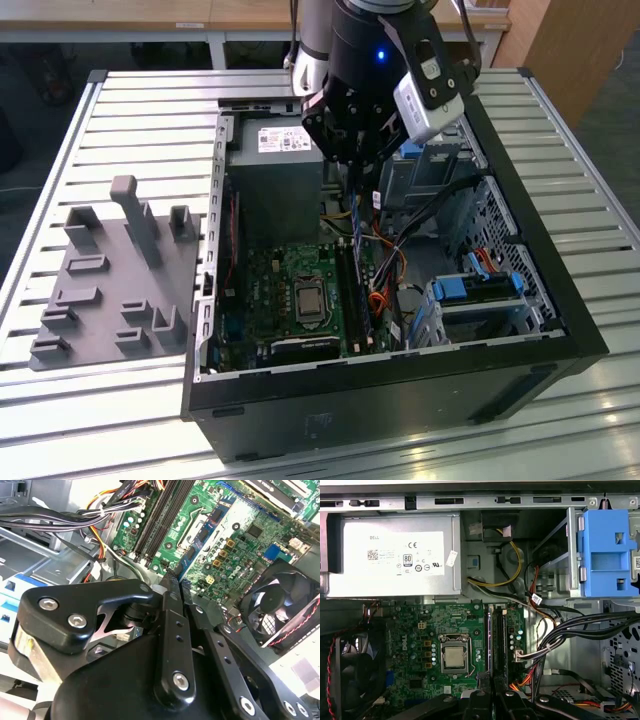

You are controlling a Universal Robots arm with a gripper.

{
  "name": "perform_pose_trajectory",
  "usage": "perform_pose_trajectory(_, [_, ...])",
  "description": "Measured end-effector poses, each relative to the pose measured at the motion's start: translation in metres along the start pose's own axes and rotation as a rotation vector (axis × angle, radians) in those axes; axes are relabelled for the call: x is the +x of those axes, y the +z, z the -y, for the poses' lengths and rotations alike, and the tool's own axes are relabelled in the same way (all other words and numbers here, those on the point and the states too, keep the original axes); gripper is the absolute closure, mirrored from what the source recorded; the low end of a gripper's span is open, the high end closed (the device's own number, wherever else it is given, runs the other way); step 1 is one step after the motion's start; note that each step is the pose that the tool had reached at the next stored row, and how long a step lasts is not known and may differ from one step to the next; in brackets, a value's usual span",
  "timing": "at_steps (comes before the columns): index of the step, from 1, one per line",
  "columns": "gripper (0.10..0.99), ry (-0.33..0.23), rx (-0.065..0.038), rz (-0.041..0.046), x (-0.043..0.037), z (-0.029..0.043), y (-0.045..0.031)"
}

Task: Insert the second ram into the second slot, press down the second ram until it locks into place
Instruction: 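Press down the second ram until it locks into place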

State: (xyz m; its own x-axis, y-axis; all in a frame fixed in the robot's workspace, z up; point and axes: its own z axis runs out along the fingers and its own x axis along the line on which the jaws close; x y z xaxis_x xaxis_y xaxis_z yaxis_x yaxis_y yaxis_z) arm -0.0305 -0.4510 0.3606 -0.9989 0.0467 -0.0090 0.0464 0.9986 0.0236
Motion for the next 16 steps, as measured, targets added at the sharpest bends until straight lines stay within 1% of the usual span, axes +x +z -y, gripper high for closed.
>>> perform_pose_trajectory(16, [0.949,-0.001,0.000,-0.0008,0.0000,0.0001,0.0050])
